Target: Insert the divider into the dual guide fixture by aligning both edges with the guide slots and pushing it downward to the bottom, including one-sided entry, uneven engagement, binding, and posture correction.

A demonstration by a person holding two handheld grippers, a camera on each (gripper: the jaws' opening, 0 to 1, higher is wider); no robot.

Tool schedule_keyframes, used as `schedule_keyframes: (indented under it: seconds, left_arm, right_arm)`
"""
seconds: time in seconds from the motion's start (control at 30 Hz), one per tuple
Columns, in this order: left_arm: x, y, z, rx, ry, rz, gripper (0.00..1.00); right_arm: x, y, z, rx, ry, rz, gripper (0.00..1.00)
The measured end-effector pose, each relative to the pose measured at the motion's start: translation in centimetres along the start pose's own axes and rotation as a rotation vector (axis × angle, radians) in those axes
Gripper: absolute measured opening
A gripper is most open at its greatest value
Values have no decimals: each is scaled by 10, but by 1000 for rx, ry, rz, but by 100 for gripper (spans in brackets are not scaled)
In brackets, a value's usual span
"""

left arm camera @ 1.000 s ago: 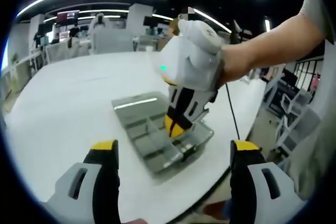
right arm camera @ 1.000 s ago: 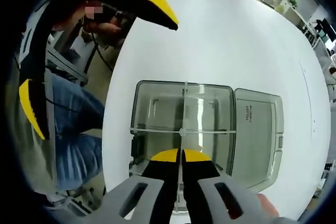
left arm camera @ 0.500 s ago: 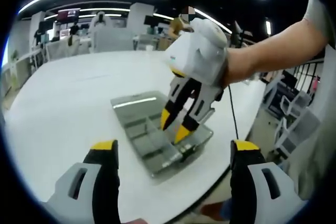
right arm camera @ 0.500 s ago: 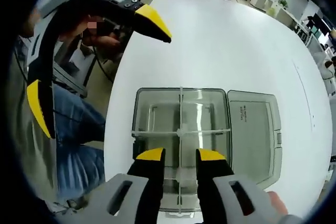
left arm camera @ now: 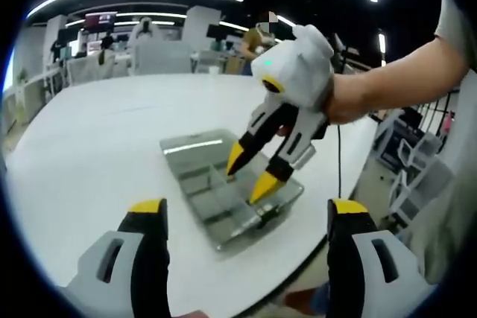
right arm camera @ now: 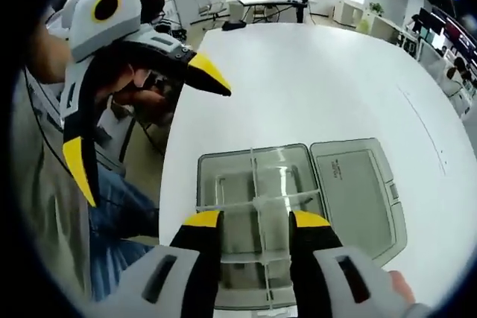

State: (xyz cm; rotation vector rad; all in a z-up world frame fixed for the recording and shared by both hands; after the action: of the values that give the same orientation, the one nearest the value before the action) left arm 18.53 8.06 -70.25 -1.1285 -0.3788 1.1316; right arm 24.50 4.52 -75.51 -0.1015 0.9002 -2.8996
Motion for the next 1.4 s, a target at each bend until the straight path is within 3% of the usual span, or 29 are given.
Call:
schedule_keyframes:
  seconds: [0.3, 0.4, 0.63, 0.77, 0.87, 1.1, 1.4]
  left_arm:
    - [-1, -5, -1, -16, 13, 12, 88]
    - [0, -4, -1, -10, 9, 5, 90]
    - [5, -5, -1, -5, -10, 25, 94]
    - [6, -4, 0, 0, -21, 25, 95]
    - [10, 2, -1, 31, -35, 68, 95]
    - [14, 10, 2, 56, -56, 73, 97]
    - [9, 12, -3, 59, -62, 76, 98]
  right_arm:
    - [4, -5, 10, -131, 64, -106, 43]
    - [5, -8, 15, -170, 91, -128, 53]
    - [11, -3, 25, -206, 115, -183, 56]
    - [9, -1, 33, -265, 154, -257, 61]
    - [12, 4, 36, -267, 181, -287, 65]
    - [23, 13, 44, -307, 231, -374, 69]
    - [38, 29, 57, -300, 275, -440, 72]
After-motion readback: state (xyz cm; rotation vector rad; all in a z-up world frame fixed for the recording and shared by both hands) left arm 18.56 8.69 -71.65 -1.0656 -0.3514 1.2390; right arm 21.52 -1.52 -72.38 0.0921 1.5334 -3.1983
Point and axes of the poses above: the point that each gripper's makers call its tool centre point, and the gripper's own axes: z roughly backward along the fingers, x roughly to its left, y roughly out of its underside, the point moved 1 cm from there along z, roughly backward along the fingers, and after that the axes turned 4 degrees about z, right-handed, at the moved point
